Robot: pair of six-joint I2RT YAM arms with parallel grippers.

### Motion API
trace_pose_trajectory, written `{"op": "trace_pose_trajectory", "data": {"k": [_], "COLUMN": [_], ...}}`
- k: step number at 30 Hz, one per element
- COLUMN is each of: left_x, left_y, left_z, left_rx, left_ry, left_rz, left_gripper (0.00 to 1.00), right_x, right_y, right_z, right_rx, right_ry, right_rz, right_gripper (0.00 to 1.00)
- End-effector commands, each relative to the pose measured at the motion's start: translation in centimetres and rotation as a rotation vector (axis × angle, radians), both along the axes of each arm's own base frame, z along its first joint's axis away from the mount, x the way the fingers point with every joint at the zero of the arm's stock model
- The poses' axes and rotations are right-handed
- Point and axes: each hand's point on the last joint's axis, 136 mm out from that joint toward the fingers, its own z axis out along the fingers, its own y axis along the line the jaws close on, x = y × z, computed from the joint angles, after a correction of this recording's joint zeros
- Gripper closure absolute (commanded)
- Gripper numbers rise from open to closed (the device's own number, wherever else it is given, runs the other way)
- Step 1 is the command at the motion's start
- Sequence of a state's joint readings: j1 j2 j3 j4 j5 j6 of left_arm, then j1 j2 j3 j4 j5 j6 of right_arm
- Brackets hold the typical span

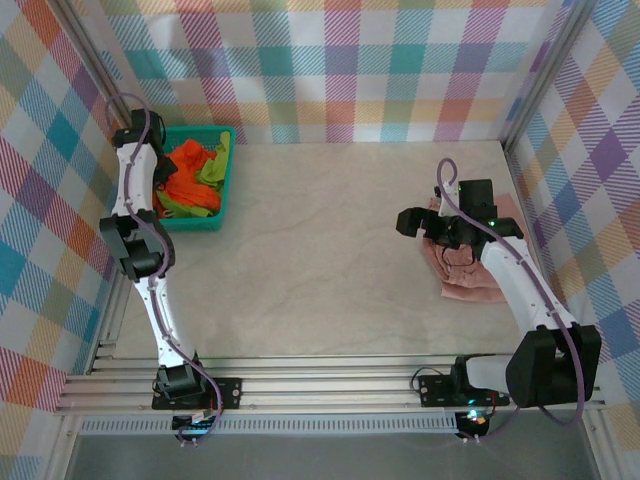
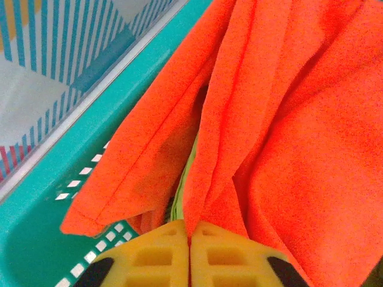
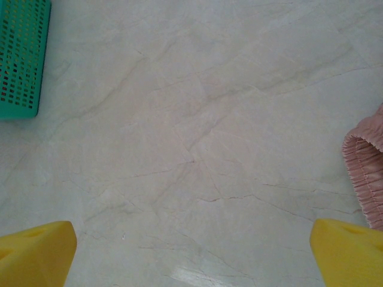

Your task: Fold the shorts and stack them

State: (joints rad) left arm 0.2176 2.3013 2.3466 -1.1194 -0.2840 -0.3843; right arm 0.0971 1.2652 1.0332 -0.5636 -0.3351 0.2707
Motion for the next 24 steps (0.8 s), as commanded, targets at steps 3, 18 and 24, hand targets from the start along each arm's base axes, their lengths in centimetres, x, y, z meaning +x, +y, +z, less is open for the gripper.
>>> {"op": "trace_pose_trajectory", "data": {"k": [3, 18, 24], "left_x": [0.1, -1.4, -3.5], "left_y": [-0.4, -4.4, -8.9], "left_z": [9.3, 27.4, 37.7], "left_rx": [0.029, -0.089, -0.261], "left_ry": [-0.219, -0.79, -1.136], "left_rz": [-0.023, -0.089, -0.171], "left_gripper": [0.98, 1.0, 1.0], "right_x": [-0.1, 0.0, 0.1], "right_y": [0.5, 0.7, 1.0], "right_z": [-0.1, 0.2, 1.4], "right_rx": [0.027, 0.045, 0.08], "right_ry": [0.002, -0.009, -0.051], "right_rz": [0.016, 0.017, 0.009], "right_gripper": [0.0, 0.01, 0.01]}}
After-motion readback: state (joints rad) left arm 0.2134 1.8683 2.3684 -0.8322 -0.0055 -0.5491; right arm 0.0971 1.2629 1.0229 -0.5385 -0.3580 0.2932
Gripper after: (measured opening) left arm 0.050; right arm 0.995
